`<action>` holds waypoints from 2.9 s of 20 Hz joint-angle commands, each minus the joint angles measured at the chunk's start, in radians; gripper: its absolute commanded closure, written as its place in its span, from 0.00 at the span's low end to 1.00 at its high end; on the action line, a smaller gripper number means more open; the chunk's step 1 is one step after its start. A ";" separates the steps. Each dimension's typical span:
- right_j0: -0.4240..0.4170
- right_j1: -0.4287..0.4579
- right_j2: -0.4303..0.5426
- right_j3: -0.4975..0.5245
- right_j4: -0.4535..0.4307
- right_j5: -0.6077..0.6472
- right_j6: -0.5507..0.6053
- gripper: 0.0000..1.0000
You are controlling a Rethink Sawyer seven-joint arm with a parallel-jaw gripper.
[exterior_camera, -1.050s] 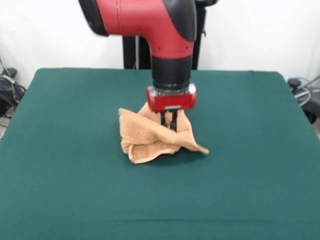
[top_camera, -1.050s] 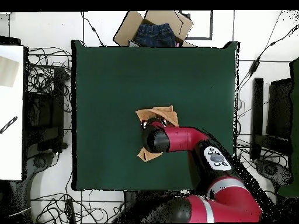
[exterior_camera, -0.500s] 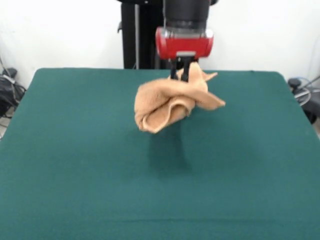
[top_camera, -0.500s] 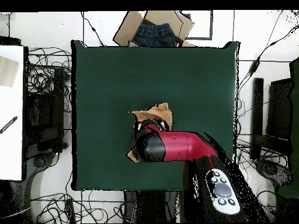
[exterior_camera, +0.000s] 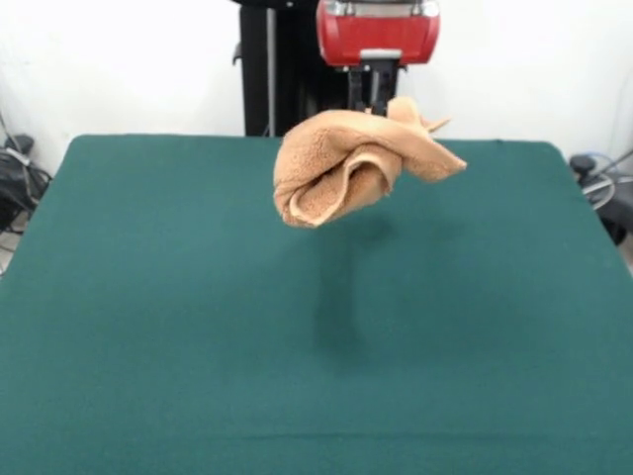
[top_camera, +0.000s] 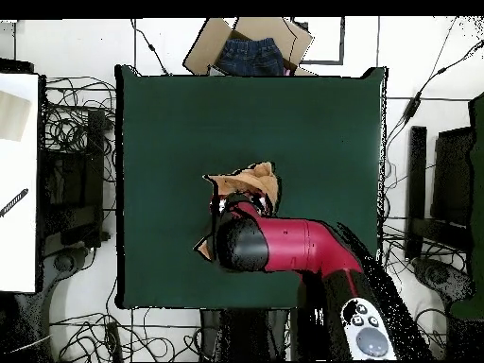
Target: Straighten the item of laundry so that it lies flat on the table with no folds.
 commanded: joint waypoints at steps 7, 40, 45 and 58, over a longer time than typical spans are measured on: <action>-0.040 -0.019 0.148 0.111 0.055 0.055 0.066 1.00; 0.053 0.184 0.051 -0.156 -0.020 0.150 0.065 0.00; 0.043 0.266 0.060 -0.205 -0.030 0.110 0.042 0.00; 0.028 0.418 0.047 -0.235 -0.119 0.062 0.002 0.00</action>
